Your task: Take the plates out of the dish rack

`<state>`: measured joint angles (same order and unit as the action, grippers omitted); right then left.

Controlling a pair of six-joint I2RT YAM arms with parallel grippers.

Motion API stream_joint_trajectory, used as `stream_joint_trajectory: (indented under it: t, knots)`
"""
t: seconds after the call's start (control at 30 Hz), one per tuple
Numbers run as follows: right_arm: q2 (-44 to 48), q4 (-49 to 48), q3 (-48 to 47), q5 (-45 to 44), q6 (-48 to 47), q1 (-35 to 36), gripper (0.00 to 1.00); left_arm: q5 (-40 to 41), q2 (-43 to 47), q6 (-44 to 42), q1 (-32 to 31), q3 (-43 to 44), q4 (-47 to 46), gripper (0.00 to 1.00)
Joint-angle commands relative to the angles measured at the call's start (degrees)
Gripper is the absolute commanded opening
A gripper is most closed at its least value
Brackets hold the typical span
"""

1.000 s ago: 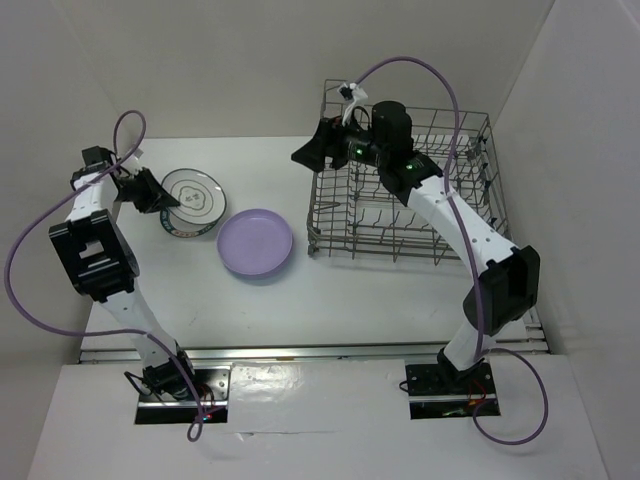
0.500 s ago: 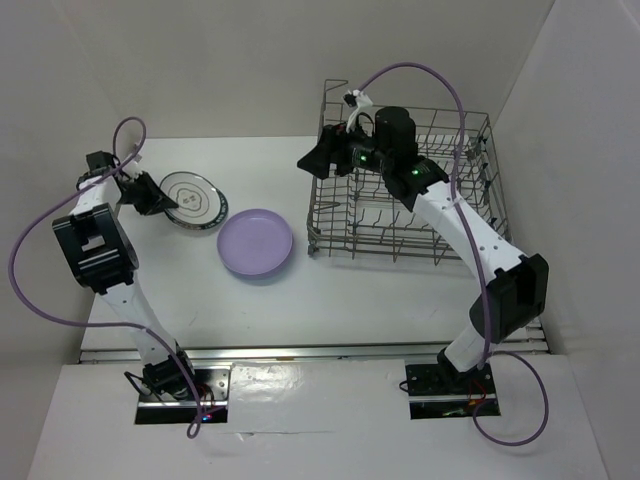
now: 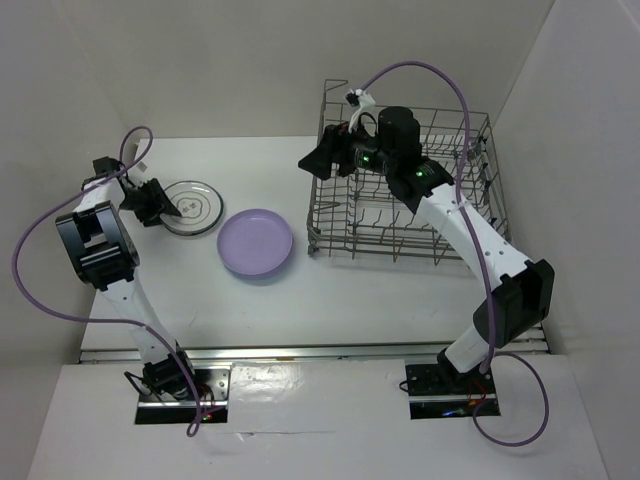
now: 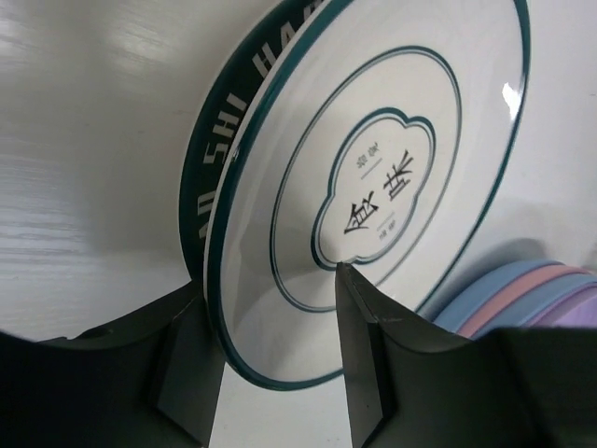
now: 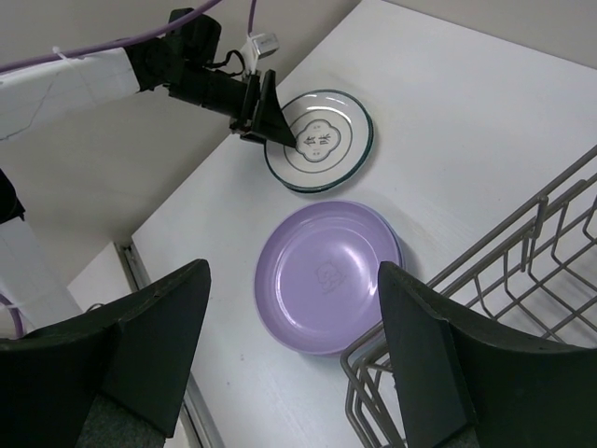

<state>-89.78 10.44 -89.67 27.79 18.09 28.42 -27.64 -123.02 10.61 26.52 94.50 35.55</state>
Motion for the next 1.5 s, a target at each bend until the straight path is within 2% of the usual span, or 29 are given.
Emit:
stream_joint_trajectory:
  t: [0.0,0.17,0.37,0.5,0.6,0.83,1.0,1.1,1.33,1.47]
  knots:
    - [1.36,-0.59,-1.39,0.6,-1.04,0.75,0.8,6.1,1.99,-3.67,0.46,-1.16,1.1,0.6]
    - [0.74,-0.07,-2.52,0.6,-1.04,1.28,0.8,16.89,2.52,-8.75,-2.25,0.15,2.24,0.6]
    - [0.74,0.46,-3.06,0.6,-1.04,1.81,0.81,21.57,3.14,-9.29,-3.67,1.47,3.39,0.61]
    - [0.74,0.46,-3.67,0.6,-1.56,1.81,0.81,25.43,3.67,-9.29,-4.29,2.62,5.66,0.79]
    - [0.74,0.46,-4.2,0.6,-1.56,1.81,0.81,26.67,3.67,-9.91,-4.29,3.15,6.9,0.79]
    - [1.27,1.16,-4.72,0.6,-2.09,1.81,0.81,25.53,5.86,-10.44,-4.81,3.15,6.9,0.8]
    - [2.41,4.85,-4.73,-3.0,-2.71,1.81,0.81,25.0,9.02,-10.44,-4.81,4.47,8.13,0.8]
    - [3.64,6.17,-4.73,-4.5,-3.32,1.81,0.81,27.9,9.73,-10.44,-4.81,4.47,8.13,0.8]
    - [5.92,6.7,-3.32,-6.17,-4.38,1.81,0.81,27.9,12.1,-11.58,-4.81,3.32,8.13,0.82]
    - [6.46,13.71,-5.42,-10.55,-4.38,1.81,0.82,23.18,16.84,-12.11,-4.81,3.32,9.63,0.82]
